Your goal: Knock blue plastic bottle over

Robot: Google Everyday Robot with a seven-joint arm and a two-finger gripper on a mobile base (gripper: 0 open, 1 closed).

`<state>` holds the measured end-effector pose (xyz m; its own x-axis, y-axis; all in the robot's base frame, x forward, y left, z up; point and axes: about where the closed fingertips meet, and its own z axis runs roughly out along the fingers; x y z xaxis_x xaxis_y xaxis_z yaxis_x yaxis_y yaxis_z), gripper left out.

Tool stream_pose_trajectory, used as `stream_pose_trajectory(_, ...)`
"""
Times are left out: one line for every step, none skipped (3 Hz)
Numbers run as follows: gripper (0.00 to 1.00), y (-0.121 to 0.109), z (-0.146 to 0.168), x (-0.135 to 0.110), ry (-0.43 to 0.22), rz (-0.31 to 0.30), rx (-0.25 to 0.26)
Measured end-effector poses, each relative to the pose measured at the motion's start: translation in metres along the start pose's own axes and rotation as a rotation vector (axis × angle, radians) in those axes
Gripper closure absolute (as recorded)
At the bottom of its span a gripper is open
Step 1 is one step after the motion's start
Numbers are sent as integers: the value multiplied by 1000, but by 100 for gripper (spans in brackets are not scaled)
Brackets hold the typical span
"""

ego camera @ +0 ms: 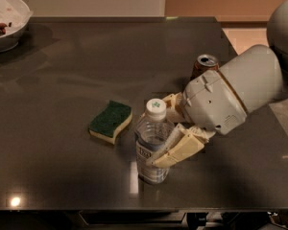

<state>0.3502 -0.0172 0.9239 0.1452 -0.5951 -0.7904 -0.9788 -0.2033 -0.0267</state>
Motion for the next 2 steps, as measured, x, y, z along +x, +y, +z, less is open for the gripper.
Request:
stream_pose_trajectory(88, -14, -17, -3, 69, 14, 54)
stream_pose_trajectory(100, -36, -42, 1, 205, 44, 131)
